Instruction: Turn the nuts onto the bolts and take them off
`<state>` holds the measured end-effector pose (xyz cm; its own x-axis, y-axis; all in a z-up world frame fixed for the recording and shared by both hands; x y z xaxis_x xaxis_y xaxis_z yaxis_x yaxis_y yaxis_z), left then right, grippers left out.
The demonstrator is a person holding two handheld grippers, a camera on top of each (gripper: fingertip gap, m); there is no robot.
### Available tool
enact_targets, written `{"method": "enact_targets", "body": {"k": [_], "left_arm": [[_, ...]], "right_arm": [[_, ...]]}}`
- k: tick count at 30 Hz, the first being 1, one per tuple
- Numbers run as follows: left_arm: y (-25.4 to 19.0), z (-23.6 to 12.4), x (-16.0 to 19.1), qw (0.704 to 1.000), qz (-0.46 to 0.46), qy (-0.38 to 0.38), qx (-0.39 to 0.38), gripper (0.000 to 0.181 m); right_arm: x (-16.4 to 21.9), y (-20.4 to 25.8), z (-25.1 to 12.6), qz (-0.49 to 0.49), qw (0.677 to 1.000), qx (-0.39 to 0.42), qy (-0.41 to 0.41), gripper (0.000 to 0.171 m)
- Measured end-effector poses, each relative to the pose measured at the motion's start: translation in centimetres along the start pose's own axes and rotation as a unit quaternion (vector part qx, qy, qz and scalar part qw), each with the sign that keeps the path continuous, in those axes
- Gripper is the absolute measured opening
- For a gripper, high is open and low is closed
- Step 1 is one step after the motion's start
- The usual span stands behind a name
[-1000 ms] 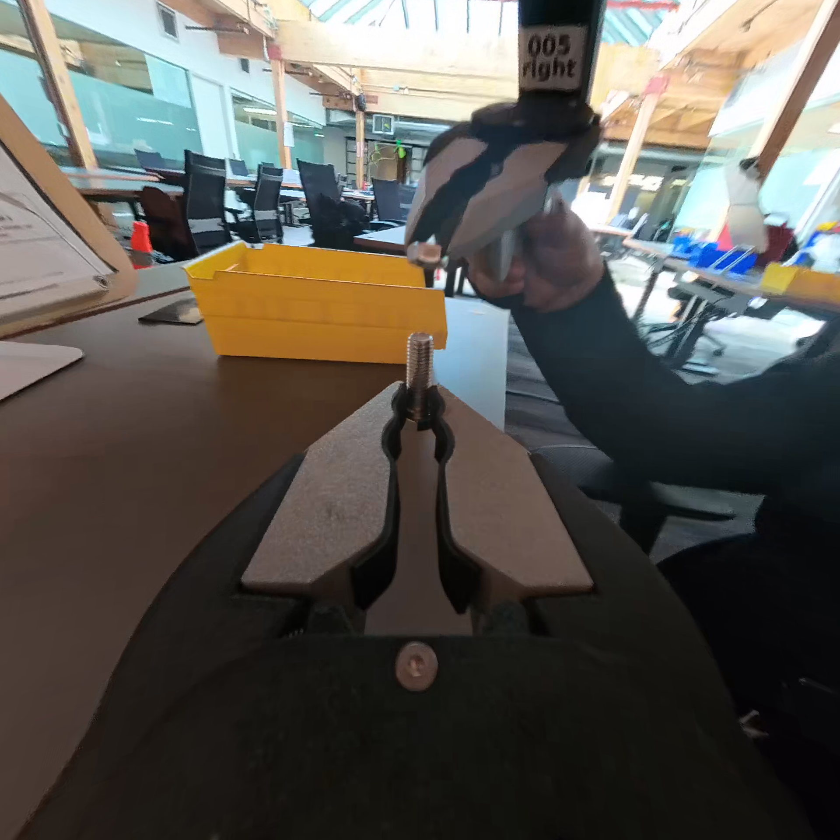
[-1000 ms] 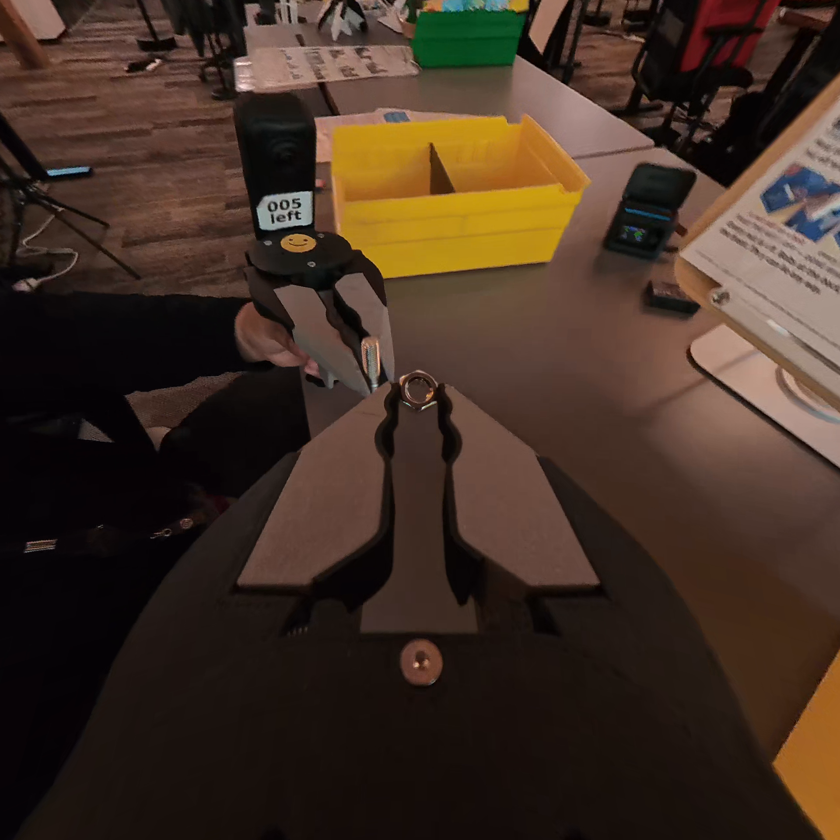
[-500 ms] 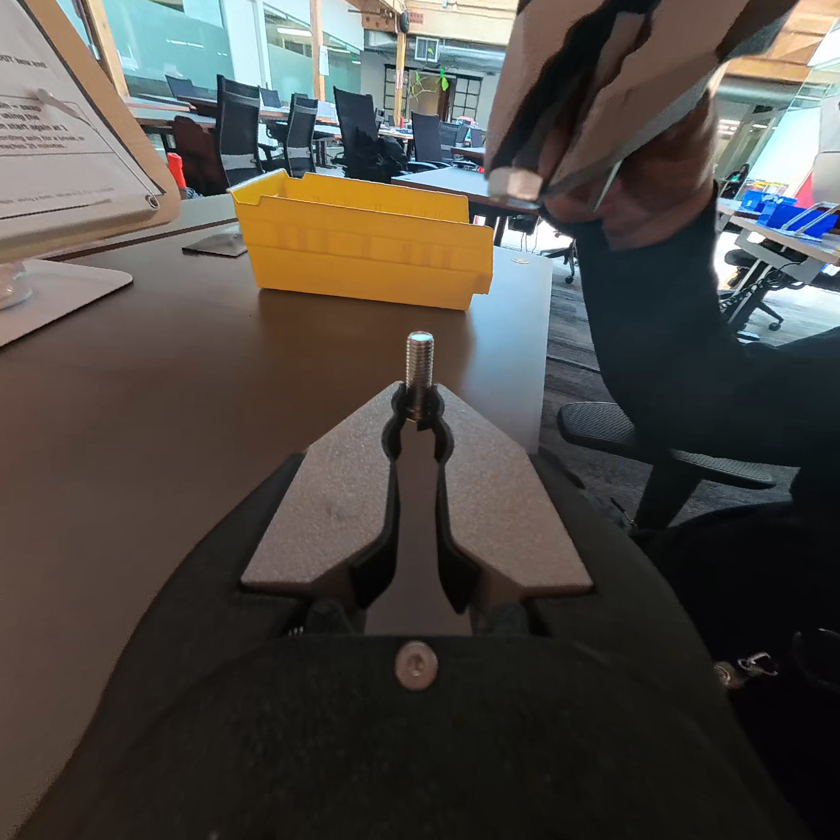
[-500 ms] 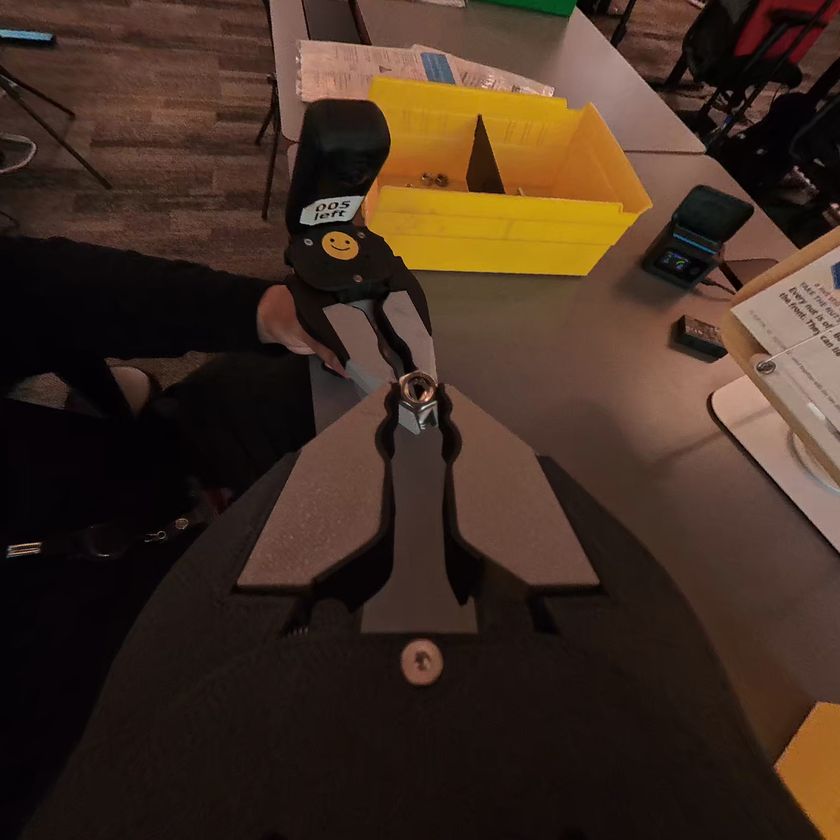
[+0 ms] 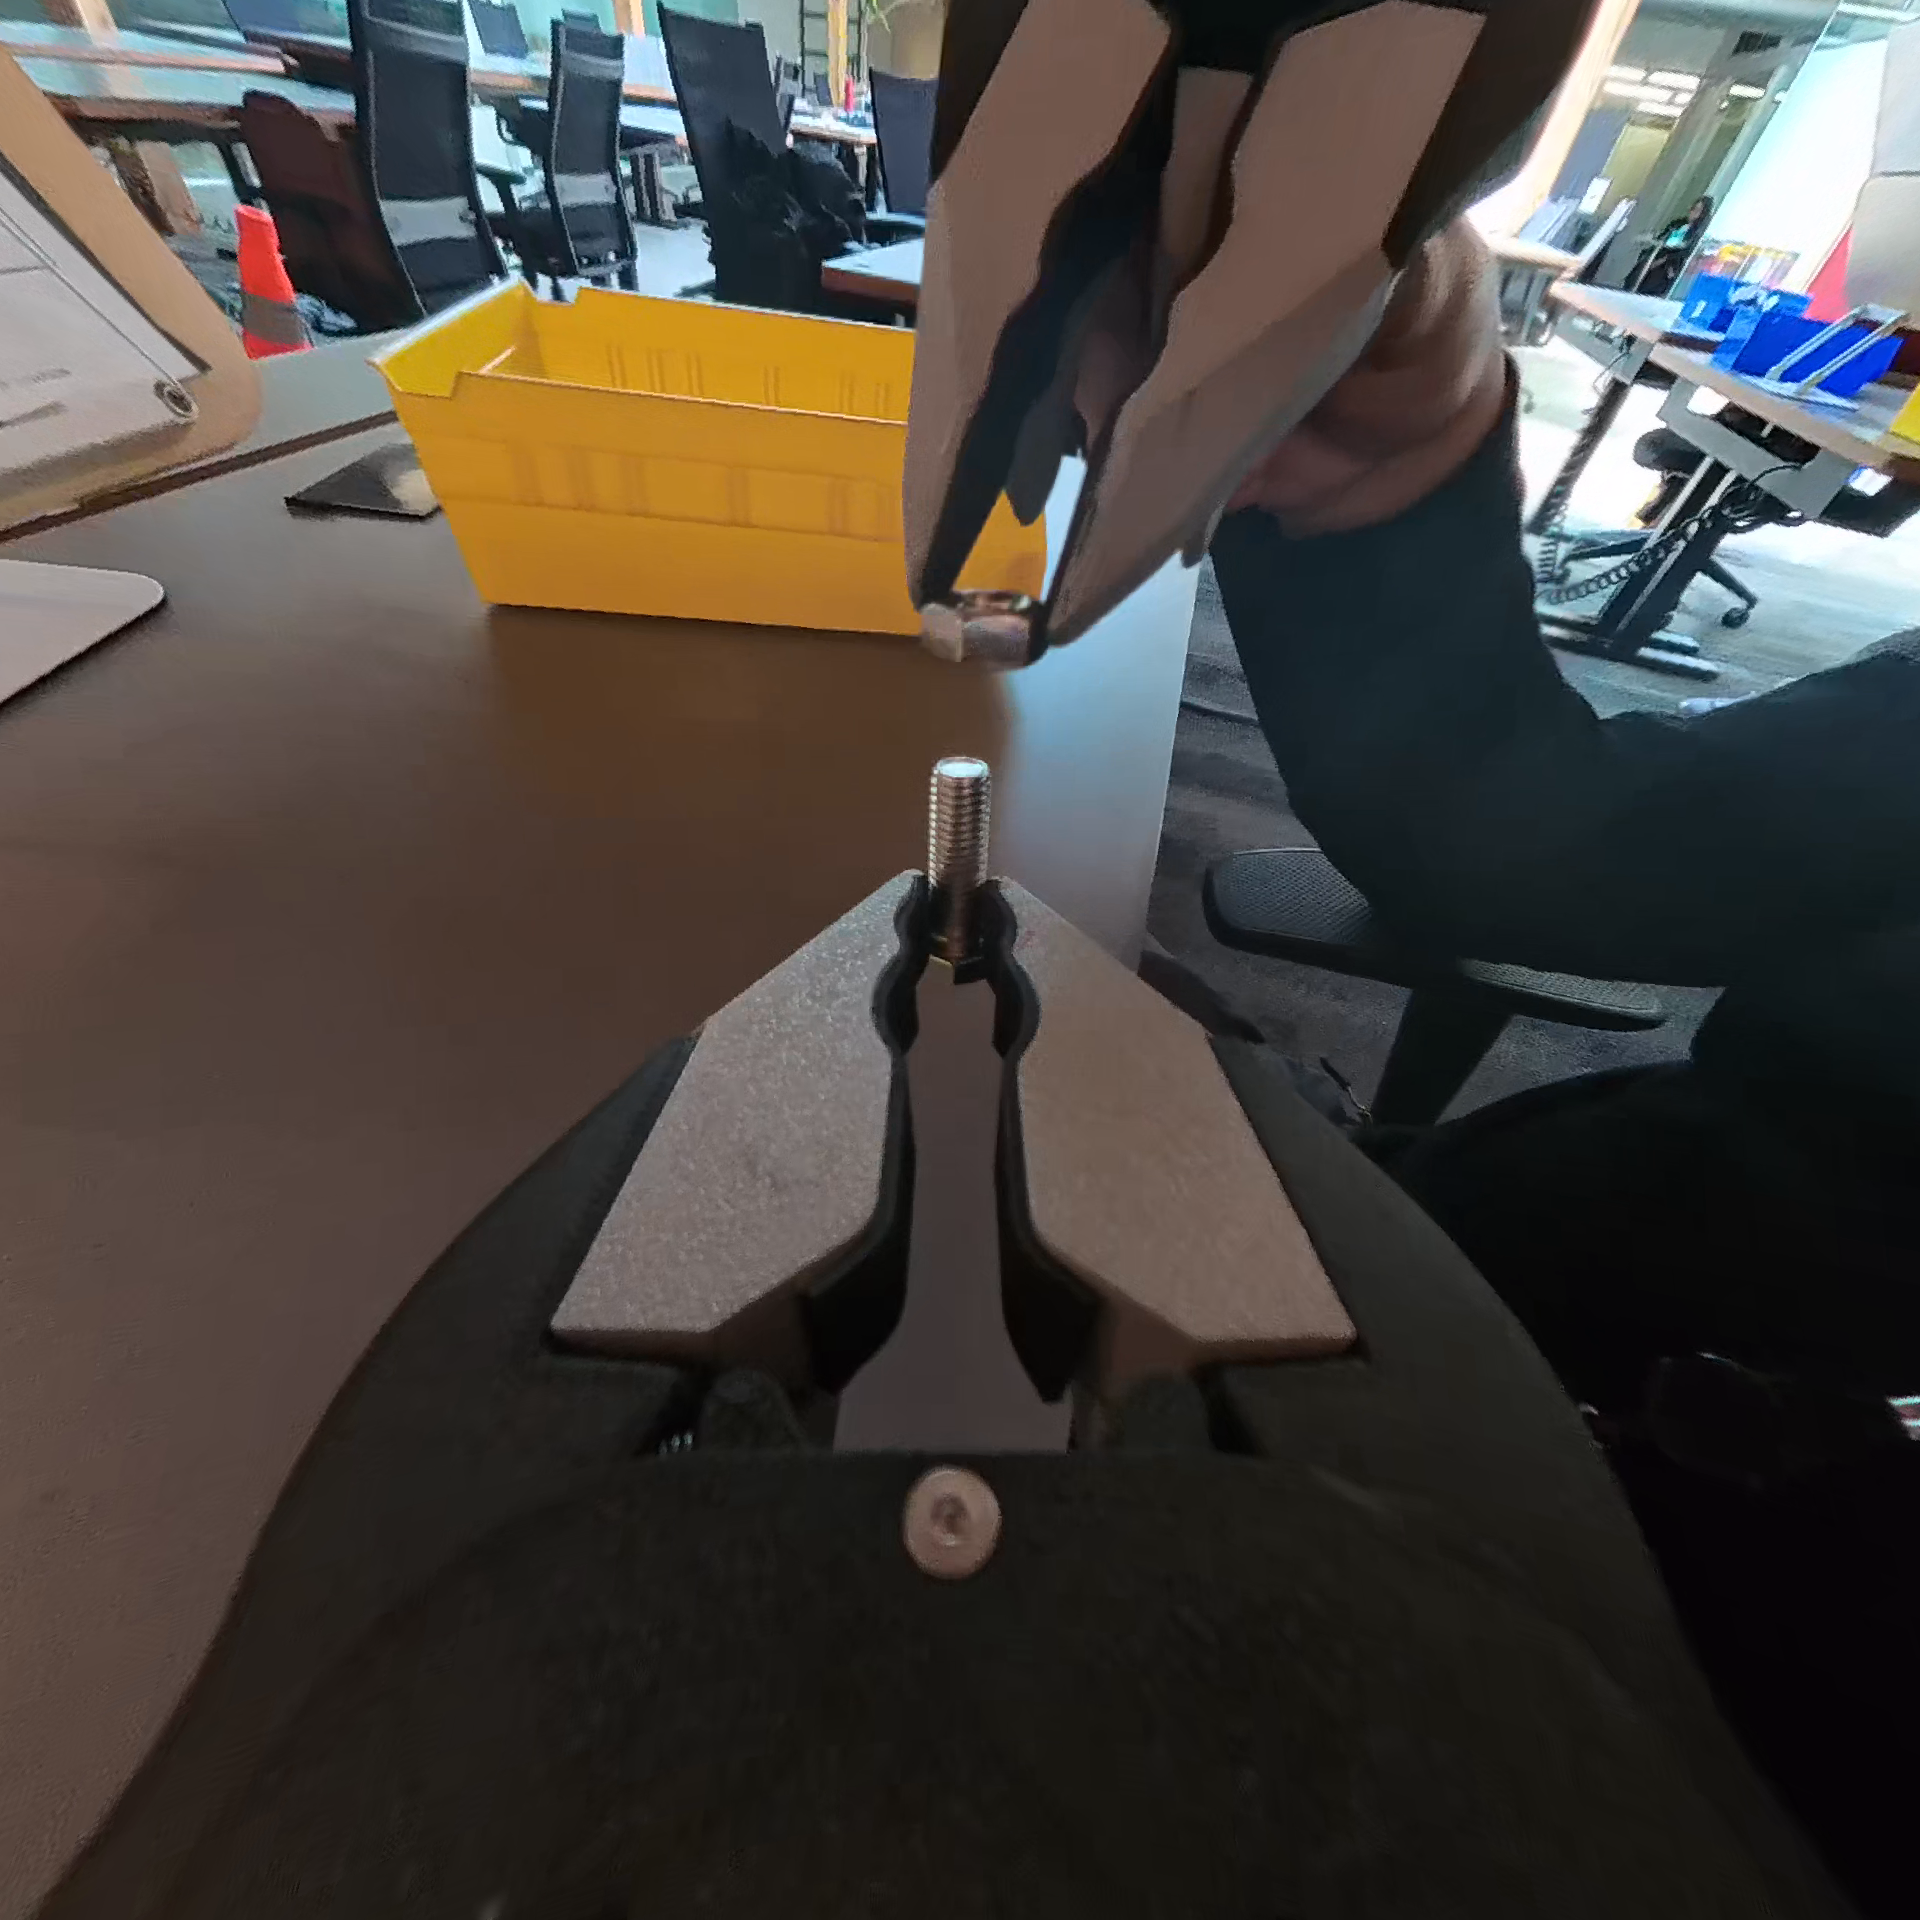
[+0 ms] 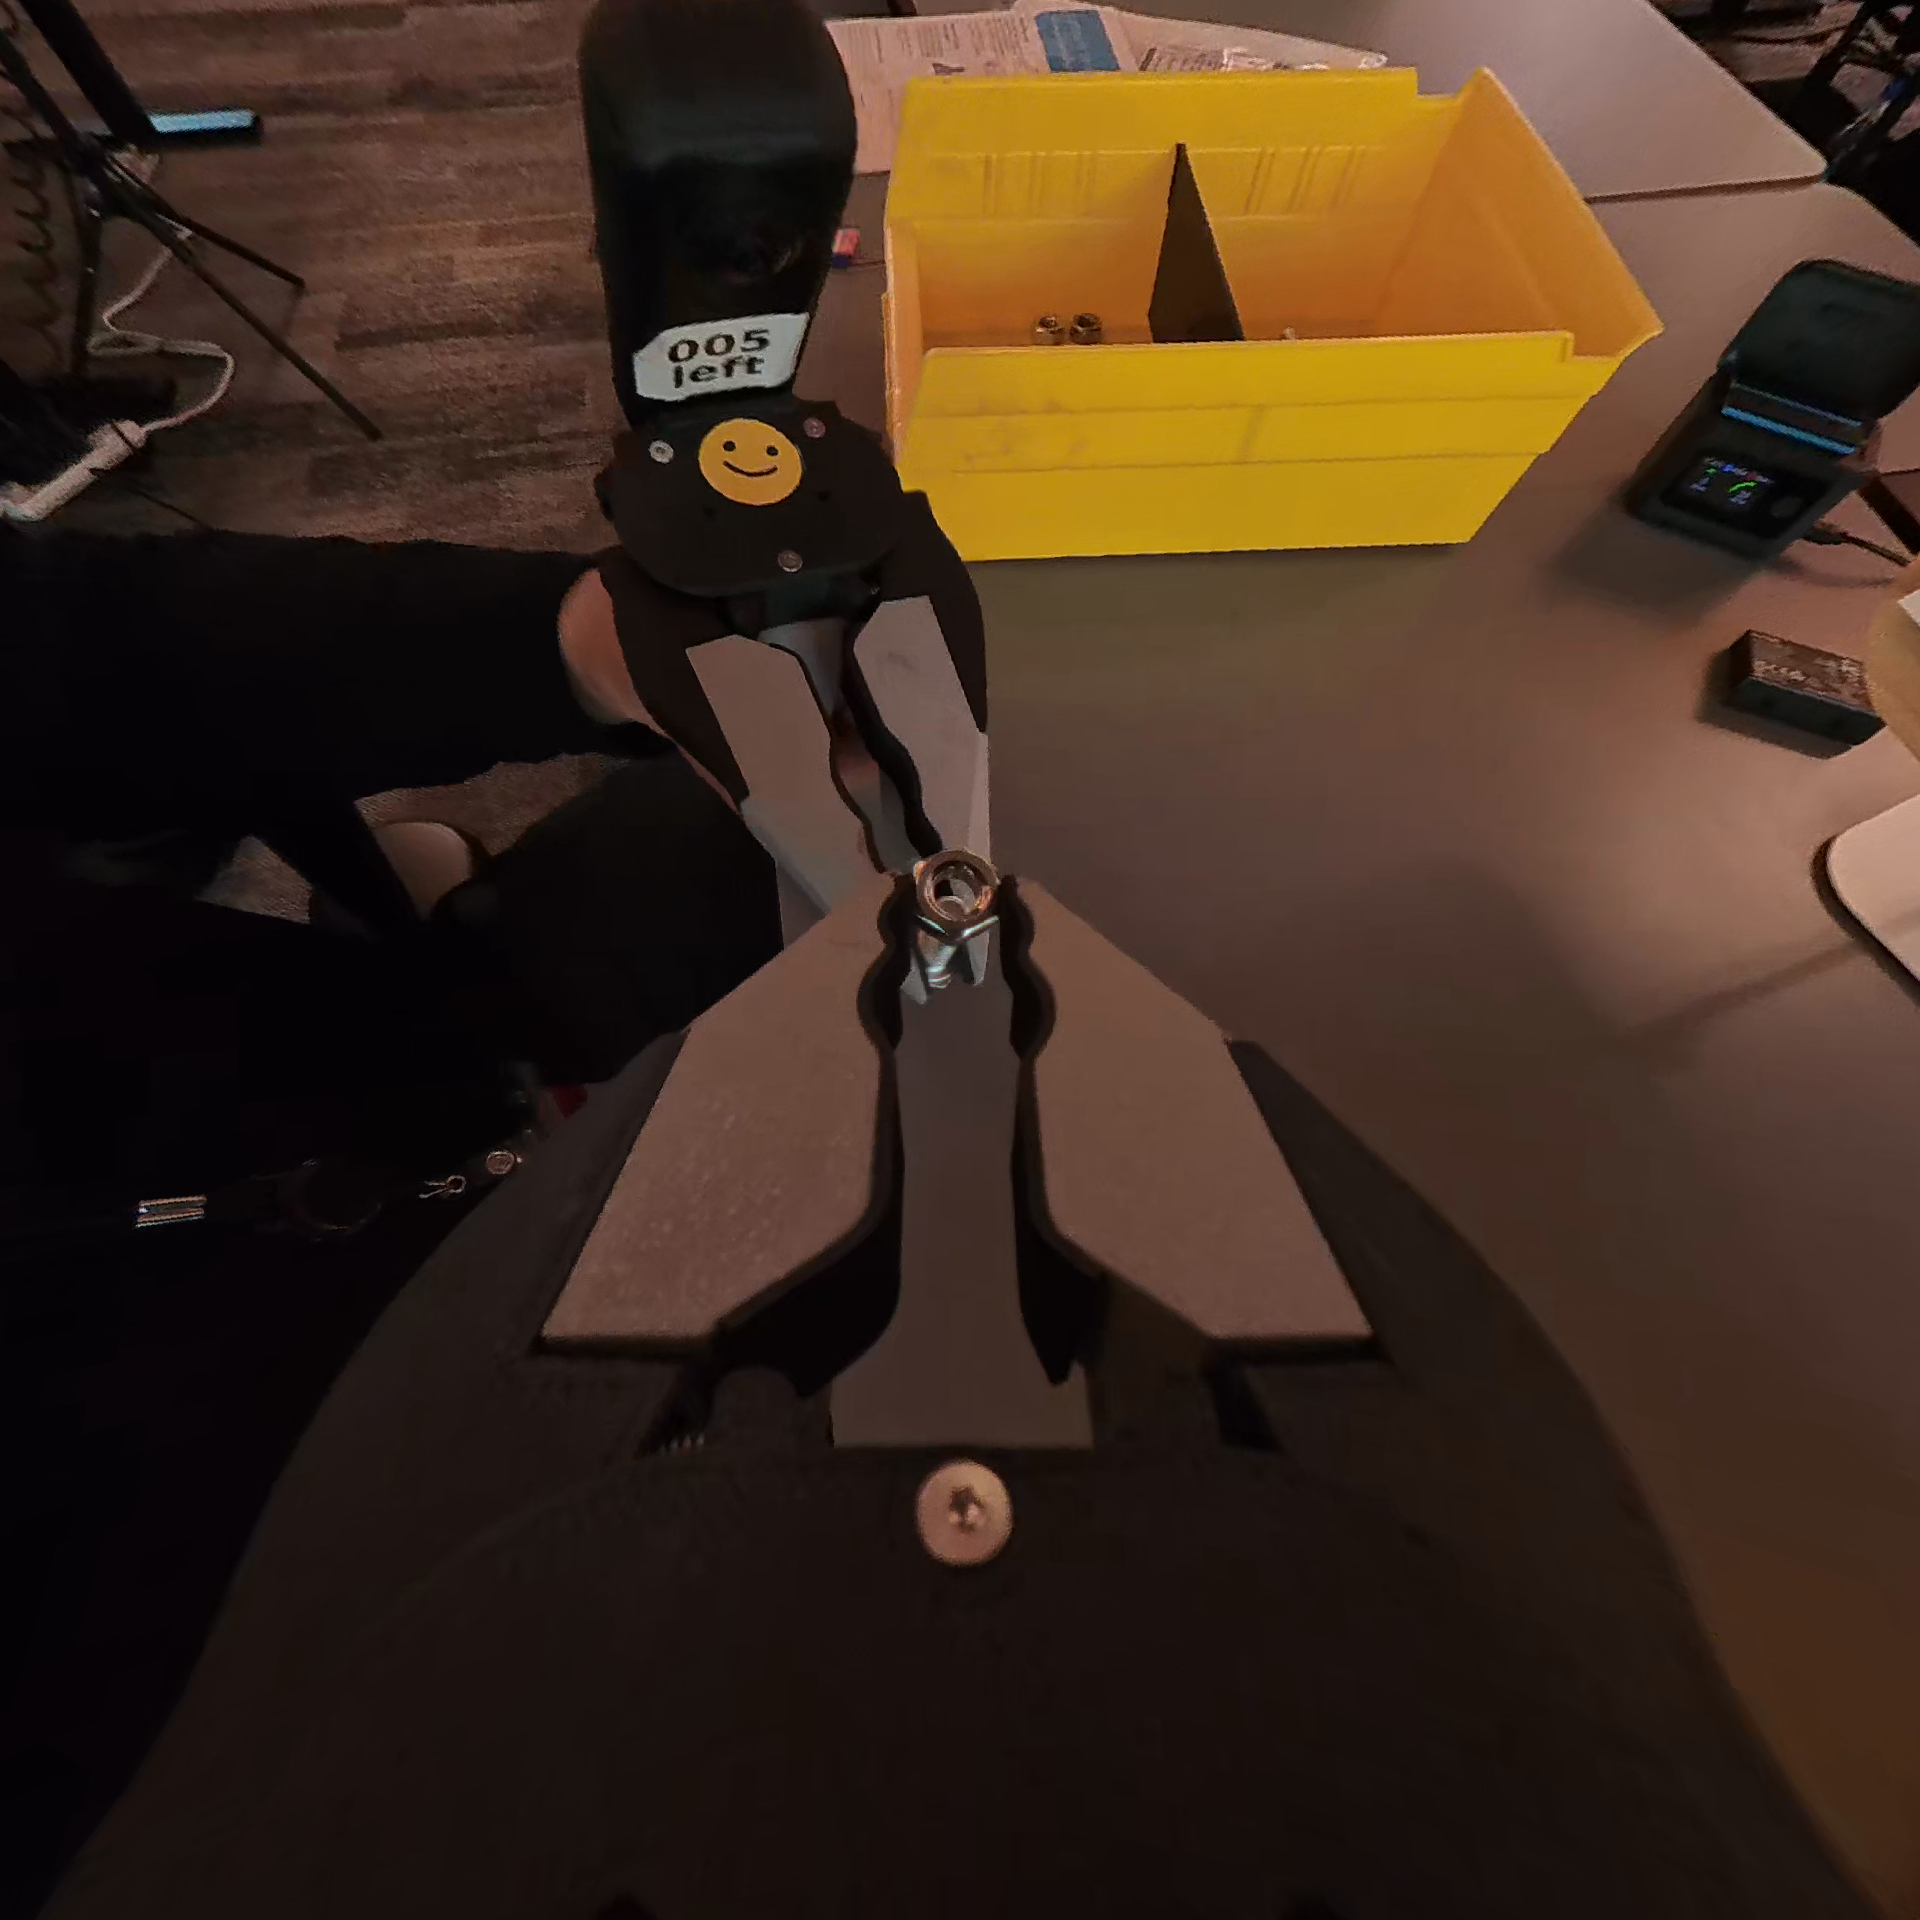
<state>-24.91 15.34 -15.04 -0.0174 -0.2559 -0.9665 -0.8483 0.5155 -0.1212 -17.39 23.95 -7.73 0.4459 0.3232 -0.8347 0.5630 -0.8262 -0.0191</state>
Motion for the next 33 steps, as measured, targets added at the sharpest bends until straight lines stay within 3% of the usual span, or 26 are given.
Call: {"method": "enact_targets", "body": {"k": [13, 33], "left_arm": [[-0.4, 0.8, 0.2, 0.999, 0.029, -0.018, 0.003, 0.007], [-0.4, 1.3, 0.6, 0.999, 0.025, -0.043, 0.015, 0.007]], "right_arm": [[1.0, 0.1, 0.6, 0.023, 0.998, -0.009, 0.051, 0.013], [1.1, 0.3, 0.8, 0.004, 0.998, 0.011, 0.063, 0.013]]}}
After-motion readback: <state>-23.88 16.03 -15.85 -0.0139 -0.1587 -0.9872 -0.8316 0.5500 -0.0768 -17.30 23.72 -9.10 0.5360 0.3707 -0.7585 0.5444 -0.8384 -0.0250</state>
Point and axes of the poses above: each gripper's, where its closed fingertips meet, z out along the fingers, x out of its underside, y = z × x across the jaws, the point moved 7 cm from there along -z, back along the fingers, and after that the axes turned 1 degree about x, right-handed, at the moved point
